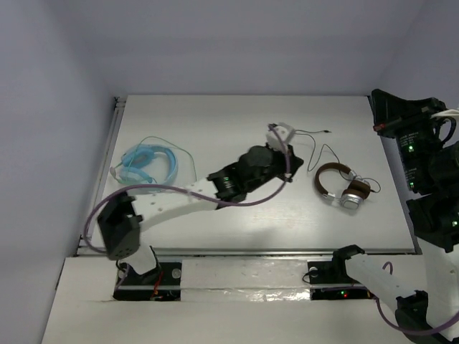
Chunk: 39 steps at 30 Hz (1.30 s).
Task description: Wrap the headphones
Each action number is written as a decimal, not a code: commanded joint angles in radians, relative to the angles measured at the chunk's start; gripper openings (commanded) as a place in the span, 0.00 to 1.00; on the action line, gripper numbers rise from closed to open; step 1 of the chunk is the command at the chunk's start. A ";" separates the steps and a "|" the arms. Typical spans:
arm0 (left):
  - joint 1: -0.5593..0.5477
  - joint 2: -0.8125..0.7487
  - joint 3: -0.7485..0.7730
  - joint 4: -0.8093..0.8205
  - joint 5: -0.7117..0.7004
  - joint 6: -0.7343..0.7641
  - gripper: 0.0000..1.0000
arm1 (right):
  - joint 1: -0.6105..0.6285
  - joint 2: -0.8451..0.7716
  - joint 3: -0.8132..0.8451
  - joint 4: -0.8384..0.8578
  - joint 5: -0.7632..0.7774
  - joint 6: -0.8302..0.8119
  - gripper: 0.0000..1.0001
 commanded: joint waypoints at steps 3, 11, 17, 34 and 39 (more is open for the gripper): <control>-0.061 0.315 0.320 -0.177 -0.127 0.140 0.00 | -0.006 -0.015 0.064 -0.031 0.108 -0.047 0.00; -0.070 0.763 0.774 -0.326 -0.139 0.169 0.00 | -0.006 -0.041 0.030 -0.046 0.053 -0.048 0.00; -0.070 0.993 1.108 -0.469 -0.173 0.178 0.14 | -0.006 -0.069 -0.017 -0.037 0.004 -0.042 0.00; 0.022 1.171 1.236 -0.504 -0.009 0.121 0.37 | -0.006 -0.104 -0.068 -0.020 -0.038 -0.040 0.00; 0.031 1.194 1.245 -0.516 -0.009 0.134 0.39 | -0.006 -0.118 -0.074 -0.007 -0.065 -0.034 0.00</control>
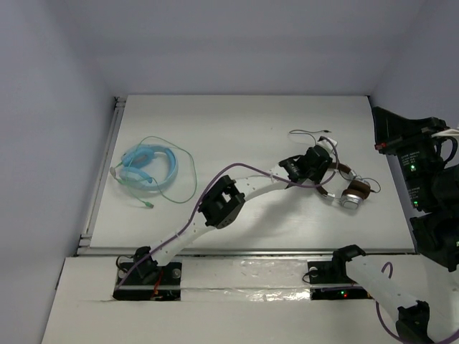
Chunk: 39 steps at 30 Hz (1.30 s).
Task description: Wrap the headphones
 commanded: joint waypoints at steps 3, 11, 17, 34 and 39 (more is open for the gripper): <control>-0.006 0.029 0.057 -0.006 0.020 0.003 0.42 | -0.006 -0.010 -0.008 0.043 -0.052 0.000 0.00; -0.024 0.059 0.074 -0.077 -0.159 0.058 0.49 | -0.006 -0.005 -0.035 0.059 -0.083 0.017 0.00; -0.024 0.066 0.060 -0.071 -0.139 0.060 0.45 | -0.006 -0.016 -0.071 0.074 -0.095 0.028 0.00; -0.112 -0.336 -0.505 0.087 -0.345 -0.037 0.22 | -0.006 -0.054 -0.130 0.039 -0.126 0.017 0.00; -0.112 -0.261 -0.410 0.005 -0.320 -0.022 0.44 | -0.006 -0.054 -0.149 0.033 -0.133 0.015 0.00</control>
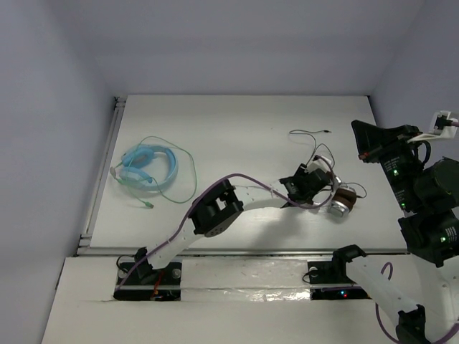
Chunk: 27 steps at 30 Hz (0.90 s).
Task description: Wrap the headphones
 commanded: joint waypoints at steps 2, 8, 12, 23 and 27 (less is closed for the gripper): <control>-0.003 0.050 0.141 -0.101 -0.007 0.014 0.48 | -0.006 -0.005 -0.009 0.021 -0.023 -0.006 0.00; 0.008 0.151 0.270 -0.154 0.008 0.032 0.46 | -0.006 -0.009 -0.017 0.027 -0.040 0.004 0.00; 0.027 0.157 0.250 -0.131 0.031 0.017 0.17 | -0.006 -0.014 -0.026 0.024 -0.040 0.003 0.00; 0.036 -0.443 -0.320 0.139 0.034 -0.057 0.00 | -0.006 -0.041 -0.092 0.082 -0.082 0.001 0.00; 0.083 -0.694 -0.494 0.181 0.092 -0.086 0.00 | -0.006 -0.015 -0.106 0.125 -0.175 -0.011 0.00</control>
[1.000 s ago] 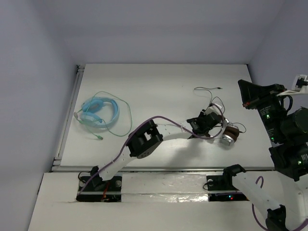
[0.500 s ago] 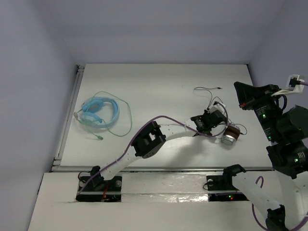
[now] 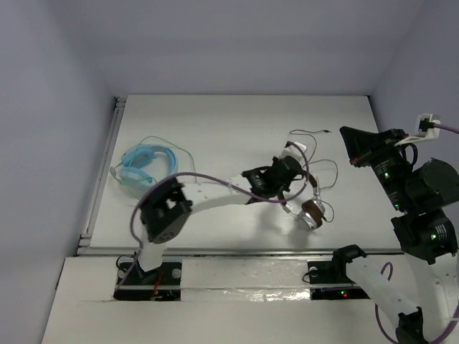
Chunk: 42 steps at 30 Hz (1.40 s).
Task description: Wrap the headphones
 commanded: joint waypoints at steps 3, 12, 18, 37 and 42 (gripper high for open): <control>0.113 -0.393 -0.141 0.103 0.090 -0.081 0.00 | -0.006 0.028 -0.030 0.139 -0.176 -0.043 0.07; 0.403 -0.720 -0.161 -0.142 0.181 -0.083 0.00 | -0.006 0.105 -0.145 0.322 -0.408 -0.129 0.66; 0.543 -0.760 -0.012 -0.291 0.241 -0.036 0.00 | -0.006 0.119 -0.261 0.513 -0.538 -0.131 0.71; 0.597 -0.677 0.331 -0.391 0.468 -0.028 0.00 | -0.006 0.297 -0.527 0.817 -0.497 -0.148 0.86; 0.615 -0.679 0.336 -0.393 0.518 -0.034 0.00 | -0.006 0.361 -0.535 0.894 -0.548 -0.120 0.81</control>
